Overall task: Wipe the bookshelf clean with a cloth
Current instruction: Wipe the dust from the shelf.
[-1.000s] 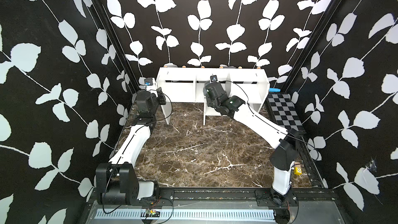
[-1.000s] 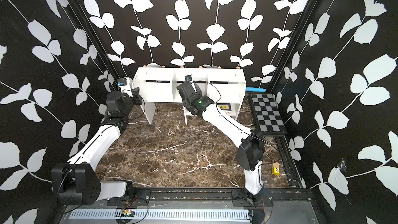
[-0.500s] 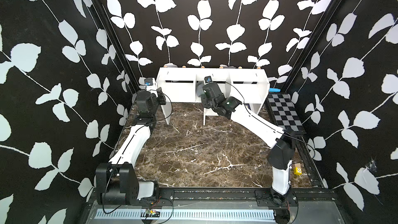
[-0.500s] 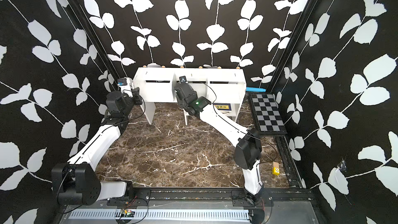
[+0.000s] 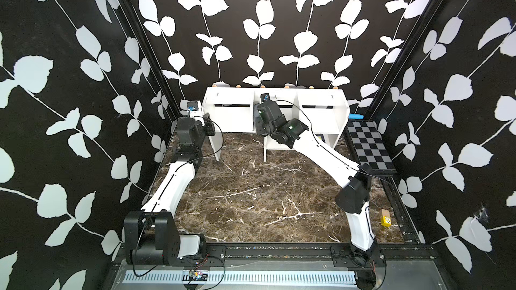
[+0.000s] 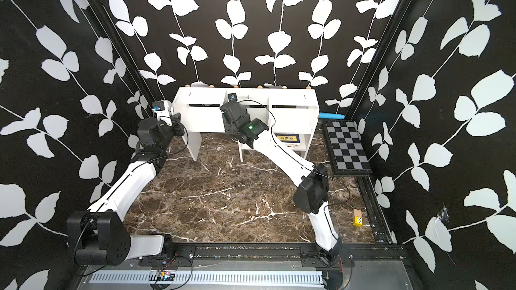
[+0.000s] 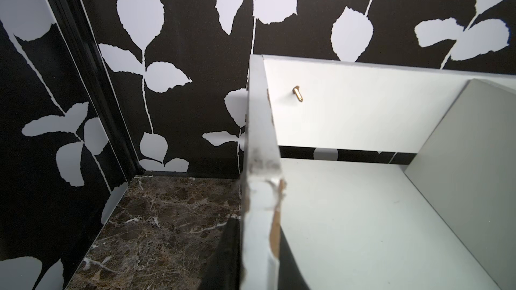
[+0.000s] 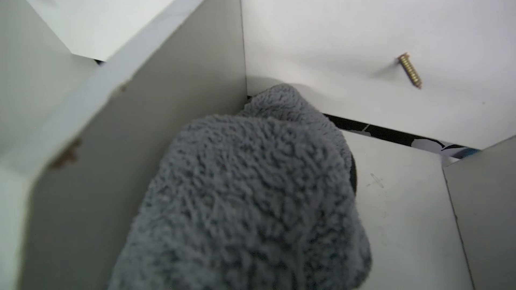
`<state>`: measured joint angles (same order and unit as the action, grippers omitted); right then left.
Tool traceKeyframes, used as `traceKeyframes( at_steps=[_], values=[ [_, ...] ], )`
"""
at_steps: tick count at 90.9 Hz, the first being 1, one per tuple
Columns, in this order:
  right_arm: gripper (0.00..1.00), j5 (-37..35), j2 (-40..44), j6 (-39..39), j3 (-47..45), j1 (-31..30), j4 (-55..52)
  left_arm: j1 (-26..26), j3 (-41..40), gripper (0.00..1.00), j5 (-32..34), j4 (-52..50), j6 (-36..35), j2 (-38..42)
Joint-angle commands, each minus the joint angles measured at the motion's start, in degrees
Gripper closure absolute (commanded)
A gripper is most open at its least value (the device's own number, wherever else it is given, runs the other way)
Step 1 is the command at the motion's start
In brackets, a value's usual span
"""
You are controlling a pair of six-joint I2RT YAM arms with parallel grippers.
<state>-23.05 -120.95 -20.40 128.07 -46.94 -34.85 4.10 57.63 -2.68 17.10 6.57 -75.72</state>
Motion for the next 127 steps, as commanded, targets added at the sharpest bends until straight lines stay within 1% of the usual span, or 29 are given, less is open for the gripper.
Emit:
traceKeyframes(
  at_steps=[1, 19, 25, 35, 42, 47, 48, 53, 60, 68, 83, 88, 93, 97, 102, 105, 109, 111, 114, 118, 120, 127],
  values=[
    [1.0, -4.61, -1.21, -1.02, 3.32, 0.45, -5.91, 2.32, -0.7, 1.0, -6.98, 1.19, 7.65, 1.02],
    [1.0, -14.31, 4.72, -4.09, -5.84, 2.05, -4.61, 2.32, -0.52, 1.0, -7.45, 1.27, 8.11, 0.88],
    [1.0, -16.24, 6.53, -4.98, -8.35, 2.95, -4.42, 2.34, -0.61, 1.0, -7.2, 1.28, 8.02, 1.13],
    [1.0, -13.57, 8.04, -4.33, -10.95, 3.96, -2.52, 2.38, -0.63, 1.0, -6.95, 1.23, 7.85, 1.2],
    [1.0, -7.87, 7.7, -3.16, -9.91, 4.23, -2.68, 2.36, -0.59, 1.0, -7.07, 1.18, 7.85, 1.04],
    [1.0, -5.82, 7.59, -3.07, -8.75, 4.14, -4.08, 2.34, -0.61, 1.0, -7.08, 1.19, 7.84, 1.02],
    [0.99, -5.32, 7.62, -3.02, -8.51, 4.14, -4.35, 2.33, -0.69, 1.0, -7.08, 1.19, 7.84, 1.02],
    [0.82, -3.57, 8.5, -2.89, -8.3, 4.01, -5.02, 2.34, -0.7, 1.0, -7.08, 1.23, 7.8, 0.97],
    [0.51, -3.28, 11.02, -2.11, -9.3, 3.35, -3.91, 2.32, -0.62, 1.0, -7.12, 1.24, 7.92, 0.8],
    [0.42, -3.62, 12.45, -0.63, -9.34, 2.64, -3.15, 2.32, -0.59, 1.0, -7.17, 1.23, 7.93, 0.83],
    [0.25, -8.01, 13.2, 0.19, -8.08, 1.77, -3.81, 2.36, -0.7, 1.0, -6.73, 1.14, 7.76, 1.02],
    [0.22, -9.09, 13.64, 0.19, -8.41, 1.64, -3.38, 2.35, -0.69, 1.0, -6.74, 1.12, 7.71, 1.02],
    [0.21, -10.0, 13.88, 0.03, -8.64, 1.51, -3.36, 2.32, -0.62, 1.0, -6.68, 1.09, 7.67, 1.09],
    [0.23, -10.05, 13.98, 0.01, -9.02, 1.42, -3.23, 2.32, -0.6, 1.0, -6.58, 1.1, 7.59, 1.17],
    [0.3, -9.96, 13.8, -0.31, -9.5, 1.39, -3.32, 2.31, -0.61, 1.0, -6.47, 1.01, 7.5, 1.19],
    [0.42, -9.62, 13.54, -0.48, -9.77, 1.41, -3.49, 2.32, -0.59, 1.0, -6.4, 1.08, 7.5, 1.19],
    [0.64, -9.5, 13.19, -0.95, -10.09, 1.41, -3.82, 2.36, -0.6, 1.0, -6.44, 1.09, 7.49, 1.19],
    [0.73, -9.48, 12.95, -1.26, -10.4, 1.41, -3.95, 2.33, -0.65, 1.0, -6.46, 1.05, 7.49, 1.19],
    [0.84, -9.36, 12.69, -1.68, -10.91, 1.39, -3.88, 2.32, -0.62, 1.0, -6.46, 0.95, 7.49, 1.26],
    [0.96, -8.99, 12.3, -1.97, -11.82, 1.41, -3.28, 2.34, -0.72, 1.0, -6.39, 0.92, 7.49, 1.34],
    [1.0, -8.71, 11.98, -2.11, -12.17, 1.52, -2.81, 2.32, -0.71, 1.0, -6.38, 0.96, 7.45, 1.36],
    [1.0, -7.88, 10.22, -2.39, -11.31, 2.11, -2.49, 2.32, -0.68, 1.0, -6.3, 0.92, 7.41, 1.44]
  ],
)
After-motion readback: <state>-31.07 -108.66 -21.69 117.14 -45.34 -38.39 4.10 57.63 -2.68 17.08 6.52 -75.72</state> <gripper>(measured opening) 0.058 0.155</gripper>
